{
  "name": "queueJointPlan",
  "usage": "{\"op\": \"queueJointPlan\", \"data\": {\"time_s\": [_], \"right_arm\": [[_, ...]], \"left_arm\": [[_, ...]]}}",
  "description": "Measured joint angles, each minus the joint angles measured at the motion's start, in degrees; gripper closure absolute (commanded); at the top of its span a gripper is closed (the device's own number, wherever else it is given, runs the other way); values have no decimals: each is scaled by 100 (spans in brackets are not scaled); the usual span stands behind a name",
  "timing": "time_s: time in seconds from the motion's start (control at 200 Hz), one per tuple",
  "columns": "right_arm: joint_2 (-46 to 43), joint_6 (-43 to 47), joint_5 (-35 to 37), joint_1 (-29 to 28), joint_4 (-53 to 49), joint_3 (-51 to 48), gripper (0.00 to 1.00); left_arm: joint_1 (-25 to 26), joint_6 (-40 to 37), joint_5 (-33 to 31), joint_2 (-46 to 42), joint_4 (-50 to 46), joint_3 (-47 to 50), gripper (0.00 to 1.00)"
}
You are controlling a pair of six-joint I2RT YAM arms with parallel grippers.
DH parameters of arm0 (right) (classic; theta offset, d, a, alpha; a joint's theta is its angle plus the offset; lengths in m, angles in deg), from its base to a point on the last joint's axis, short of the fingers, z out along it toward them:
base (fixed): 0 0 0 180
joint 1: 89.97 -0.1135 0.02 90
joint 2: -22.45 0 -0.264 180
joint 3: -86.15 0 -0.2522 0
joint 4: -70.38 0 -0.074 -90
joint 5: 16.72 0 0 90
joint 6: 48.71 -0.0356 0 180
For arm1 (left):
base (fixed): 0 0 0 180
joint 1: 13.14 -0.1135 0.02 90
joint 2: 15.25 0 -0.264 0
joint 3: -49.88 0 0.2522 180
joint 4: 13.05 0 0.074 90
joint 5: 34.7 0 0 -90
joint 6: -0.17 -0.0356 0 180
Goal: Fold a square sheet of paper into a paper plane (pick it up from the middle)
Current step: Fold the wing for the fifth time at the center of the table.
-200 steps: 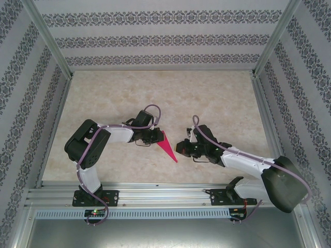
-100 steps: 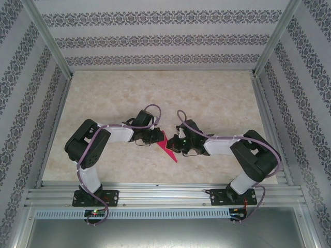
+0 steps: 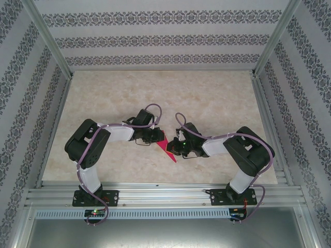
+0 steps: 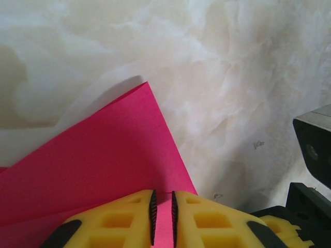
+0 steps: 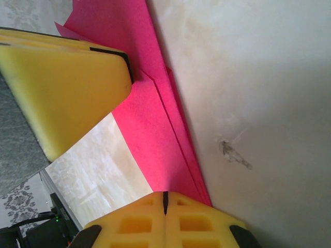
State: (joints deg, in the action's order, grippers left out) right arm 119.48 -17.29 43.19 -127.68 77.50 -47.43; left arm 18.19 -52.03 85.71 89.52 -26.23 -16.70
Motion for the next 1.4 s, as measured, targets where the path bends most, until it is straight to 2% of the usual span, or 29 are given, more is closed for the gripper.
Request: {"op": "queueJointPlan", "data": {"time_s": [0.145, 0.35, 0.545, 0.674, 0.874, 1.154, 1.399], "right_arm": [[0, -2, 4, 0, -2, 0, 100], [0, -22, 7, -2, 4, 0, 100], [15, -74, 2, -2, 26, 0, 100], [33, -173, 4, -13, 72, -4, 100], [66, -282, 26, -44, 190, -17, 100], [68, -282, 24, -44, 188, -17, 100], [68, -256, 26, -44, 131, -4, 100]], "left_arm": [[-4, -68, -24, -214, -98, -4, 71], [22, -238, -299, -1021, -256, -2, 71], [107, -321, -713, -1639, 264, 636, 71], [133, -293, -953, -1624, 323, 944, 70], [136, -111, -973, -1423, 647, 1040, 67], [136, -28, -844, -758, 881, 1014, 68], [17, 15, -841, -671, 898, 1014, 71]]}}
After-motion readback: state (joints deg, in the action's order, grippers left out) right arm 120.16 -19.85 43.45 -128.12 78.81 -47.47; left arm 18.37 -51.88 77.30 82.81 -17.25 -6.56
